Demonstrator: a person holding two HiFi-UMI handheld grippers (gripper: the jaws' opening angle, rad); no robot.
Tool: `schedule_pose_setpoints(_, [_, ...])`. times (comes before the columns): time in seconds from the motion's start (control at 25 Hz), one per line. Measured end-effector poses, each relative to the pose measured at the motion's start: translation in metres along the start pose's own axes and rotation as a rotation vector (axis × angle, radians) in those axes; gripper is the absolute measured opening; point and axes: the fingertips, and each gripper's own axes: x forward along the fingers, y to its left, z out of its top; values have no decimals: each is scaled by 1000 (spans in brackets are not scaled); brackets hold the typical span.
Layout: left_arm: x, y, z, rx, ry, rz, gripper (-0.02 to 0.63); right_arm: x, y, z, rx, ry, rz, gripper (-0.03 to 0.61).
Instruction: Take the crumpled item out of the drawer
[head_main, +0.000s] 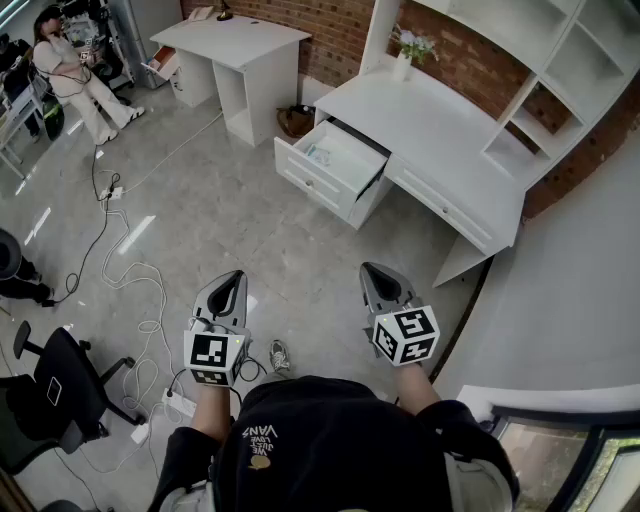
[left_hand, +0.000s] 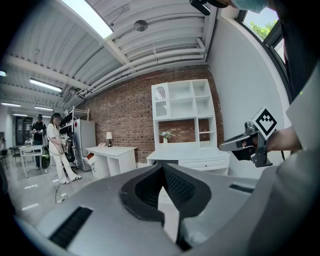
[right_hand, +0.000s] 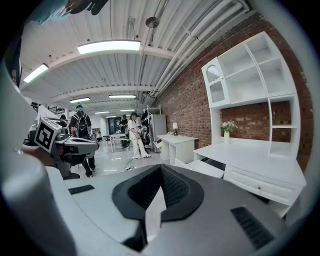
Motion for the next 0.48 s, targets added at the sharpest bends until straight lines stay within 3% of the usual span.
schedule_pose_setpoints(0.28, [15, 22, -4, -17, 5, -60, 6, 28, 8, 17, 64, -57, 12, 0])
schedule_pose_setpoints(0.48, [34, 46, -9, -18, 20, -109, 11, 57, 13, 22, 85, -55, -16, 68])
